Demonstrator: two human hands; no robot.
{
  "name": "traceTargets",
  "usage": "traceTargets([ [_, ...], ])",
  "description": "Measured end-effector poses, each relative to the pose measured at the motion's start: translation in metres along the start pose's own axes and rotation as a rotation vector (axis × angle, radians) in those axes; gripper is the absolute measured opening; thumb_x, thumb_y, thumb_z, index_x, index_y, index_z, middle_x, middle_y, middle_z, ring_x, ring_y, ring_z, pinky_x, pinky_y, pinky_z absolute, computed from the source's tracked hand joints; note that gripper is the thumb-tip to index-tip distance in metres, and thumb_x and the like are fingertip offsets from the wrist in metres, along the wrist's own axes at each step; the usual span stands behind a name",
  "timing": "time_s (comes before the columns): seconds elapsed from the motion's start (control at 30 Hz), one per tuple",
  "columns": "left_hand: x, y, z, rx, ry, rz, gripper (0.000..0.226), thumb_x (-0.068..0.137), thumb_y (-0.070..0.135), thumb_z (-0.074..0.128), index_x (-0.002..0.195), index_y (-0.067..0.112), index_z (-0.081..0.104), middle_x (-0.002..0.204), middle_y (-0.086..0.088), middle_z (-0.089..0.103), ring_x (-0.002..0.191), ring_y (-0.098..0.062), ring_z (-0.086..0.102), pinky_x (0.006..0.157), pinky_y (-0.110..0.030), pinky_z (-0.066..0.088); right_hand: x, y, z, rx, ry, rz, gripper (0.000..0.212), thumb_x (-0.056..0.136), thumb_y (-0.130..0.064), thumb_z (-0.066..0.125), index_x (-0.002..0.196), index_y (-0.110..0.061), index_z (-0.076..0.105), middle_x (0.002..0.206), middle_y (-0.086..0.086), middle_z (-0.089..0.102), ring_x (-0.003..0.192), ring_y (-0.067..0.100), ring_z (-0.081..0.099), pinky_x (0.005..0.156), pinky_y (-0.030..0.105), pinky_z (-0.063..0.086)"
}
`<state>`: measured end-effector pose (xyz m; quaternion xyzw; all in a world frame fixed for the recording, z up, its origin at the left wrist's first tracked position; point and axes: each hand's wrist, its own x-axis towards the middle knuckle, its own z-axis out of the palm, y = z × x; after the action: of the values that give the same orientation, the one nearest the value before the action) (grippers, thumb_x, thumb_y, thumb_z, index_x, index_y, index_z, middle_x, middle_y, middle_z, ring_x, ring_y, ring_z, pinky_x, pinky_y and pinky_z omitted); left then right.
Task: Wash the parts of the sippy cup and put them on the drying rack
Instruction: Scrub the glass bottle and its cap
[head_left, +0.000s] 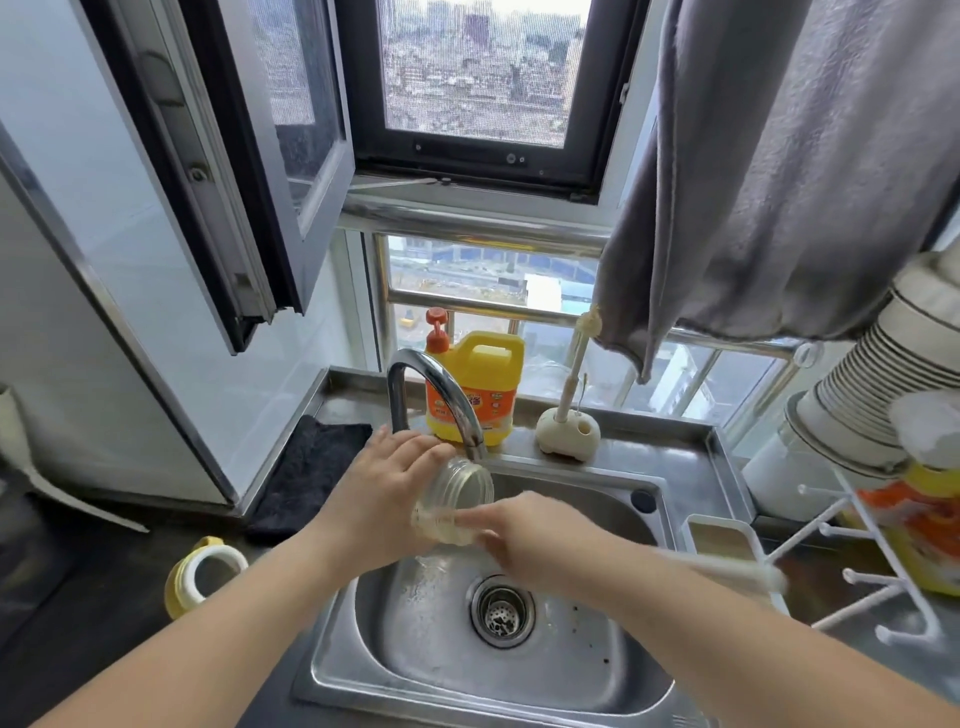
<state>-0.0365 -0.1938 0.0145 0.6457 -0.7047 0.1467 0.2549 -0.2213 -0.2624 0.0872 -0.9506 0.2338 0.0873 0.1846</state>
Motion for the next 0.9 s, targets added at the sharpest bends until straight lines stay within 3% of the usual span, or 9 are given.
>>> traceTargets([
  [0.13,0.0,-0.003,-0.004,0.015,-0.052,-0.051,0.079,0.058,0.067,0.058,0.118,0.018,0.049,0.108,-0.003,0.065,0.103,-0.022,0.054,0.098,-0.04,0.041,-0.003,-0.001,-0.017,-0.42,0.168,-0.046,0.06,0.095,-0.015,0.043,0.147,-0.035,0.019,0.103,0.01,0.057,0.09,0.031,0.061,0.06,0.034,0.034],
  [0.27,0.008,0.001,-0.012,0.02,-0.006,-0.051,0.088,0.046,0.047,0.084,0.119,0.017,0.046,0.108,-0.008,0.064,0.104,-0.021,0.045,0.088,-0.053,0.05,0.001,-0.005,-0.014,-0.451,0.158,-0.005,0.063,0.094,-0.009,0.041,0.148,-0.035,0.021,0.107,0.009,0.059,0.092,0.03,0.06,0.06,0.033,0.033],
  [0.43,0.003,0.005,-0.007,0.09,0.04,0.045,0.069,0.061,0.053,0.072,0.115,0.017,0.048,0.109,-0.006,0.065,0.108,-0.027,0.055,0.097,-0.057,0.043,0.007,0.0,-0.002,0.337,-0.104,0.057,0.024,0.096,-0.019,0.044,0.108,-0.03,0.061,0.081,0.005,0.062,0.066,0.021,0.052,0.057,0.029,0.042],
  [0.53,0.004,0.006,-0.008,0.108,0.113,0.054,0.068,0.063,0.05,0.074,0.116,0.017,0.048,0.112,-0.005,0.062,0.112,-0.026,0.051,0.099,-0.055,0.041,-0.002,0.0,-0.009,1.067,-0.245,0.194,0.028,0.101,-0.021,0.041,0.12,-0.036,0.057,0.054,-0.007,0.039,0.045,0.008,0.03,0.038,0.016,0.023],
  [0.6,0.017,0.005,-0.017,0.116,0.187,0.063,0.065,0.066,0.051,0.07,0.116,0.015,0.049,0.113,-0.006,0.061,0.113,-0.026,0.051,0.099,-0.054,0.04,-0.007,-0.004,-0.018,1.206,-0.24,0.165,0.03,0.102,-0.022,0.041,0.127,-0.034,0.053,0.053,-0.01,0.034,0.042,0.003,0.027,0.037,0.013,0.02],
  [0.67,0.032,0.005,-0.029,0.099,0.215,0.076,0.063,0.067,0.054,0.062,0.115,0.015,0.05,0.112,-0.008,0.063,0.111,-0.026,0.051,0.099,-0.055,0.041,-0.009,-0.006,-0.029,0.891,-0.104,0.122,0.034,0.101,-0.024,0.043,0.132,-0.035,0.051,0.058,-0.013,0.048,0.046,0.0,0.039,0.042,0.012,0.032],
  [0.77,0.048,0.005,-0.039,0.098,0.146,0.101,0.072,0.058,0.052,0.075,0.116,0.017,0.049,0.111,-0.006,0.065,0.108,-0.026,0.057,0.102,-0.053,0.036,-0.012,-0.004,-0.054,-0.033,0.095,-0.019,0.048,0.096,-0.015,0.045,0.135,-0.042,0.045,0.103,-0.002,0.063,0.087,0.015,0.061,0.072,0.028,0.049],
  [0.83,0.053,0.007,-0.04,0.077,0.058,0.072,0.087,0.047,0.046,0.087,0.119,0.019,0.046,0.113,-0.007,0.065,0.105,-0.029,0.061,0.1,-0.054,0.038,-0.019,-0.004,-0.064,-0.462,0.212,-0.001,0.059,0.093,-0.007,0.044,0.142,-0.039,0.033,0.104,0.004,0.061,0.09,0.027,0.062,0.063,0.033,0.043],
  [0.9,0.057,0.01,-0.041,0.047,0.012,0.051,0.092,0.044,0.044,0.09,0.121,0.02,0.045,0.113,-0.007,0.064,0.103,-0.03,0.061,0.096,-0.056,0.044,-0.025,-0.002,-0.066,-0.726,0.348,-0.034,0.052,0.09,-0.008,0.046,0.136,-0.031,0.041,0.093,0.004,0.06,0.078,0.025,0.064,0.053,0.03,0.037],
])
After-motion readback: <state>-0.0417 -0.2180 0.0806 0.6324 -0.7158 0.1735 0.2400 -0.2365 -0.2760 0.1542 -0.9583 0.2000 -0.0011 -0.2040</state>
